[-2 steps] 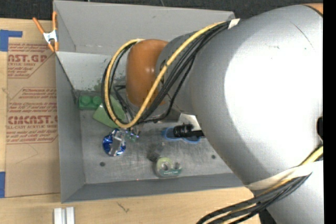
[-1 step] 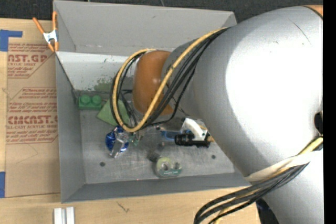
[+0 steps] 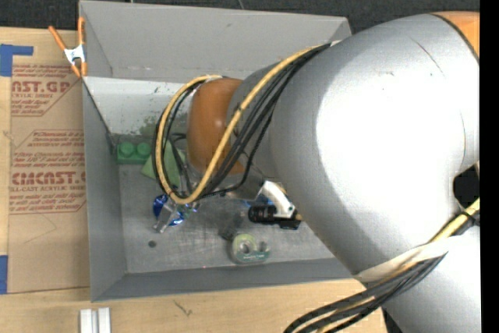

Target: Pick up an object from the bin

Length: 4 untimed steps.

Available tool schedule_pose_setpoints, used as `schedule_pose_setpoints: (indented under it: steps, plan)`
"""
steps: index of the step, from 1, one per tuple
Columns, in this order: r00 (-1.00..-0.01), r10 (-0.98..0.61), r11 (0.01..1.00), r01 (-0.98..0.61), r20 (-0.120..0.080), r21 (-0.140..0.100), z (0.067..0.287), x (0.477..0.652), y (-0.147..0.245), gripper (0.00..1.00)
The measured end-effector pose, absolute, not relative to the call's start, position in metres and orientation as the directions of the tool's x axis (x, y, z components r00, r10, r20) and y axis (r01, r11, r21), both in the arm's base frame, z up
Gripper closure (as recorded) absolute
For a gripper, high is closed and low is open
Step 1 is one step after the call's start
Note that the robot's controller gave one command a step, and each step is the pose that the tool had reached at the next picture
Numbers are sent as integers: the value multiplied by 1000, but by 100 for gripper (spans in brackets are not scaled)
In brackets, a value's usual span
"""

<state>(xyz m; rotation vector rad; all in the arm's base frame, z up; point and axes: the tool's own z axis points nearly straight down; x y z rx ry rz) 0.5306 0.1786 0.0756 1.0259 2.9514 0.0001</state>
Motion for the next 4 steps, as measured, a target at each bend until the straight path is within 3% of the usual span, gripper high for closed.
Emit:
schedule_pose_setpoints:
  steps: [1, 2, 3, 4]
  plan:
    - [-786, 617, 787, 617, -19, 14, 77, 532, 181, 100]
    - [-787, 617, 787, 617, -1, 1, 97, 533, 182, 100]
    - [-788, 616, 788, 616, -2, 3, 130, 533, 182, 100]
    - [-789, 615, 789, 615, -3, 5, 180, 534, 183, 100]
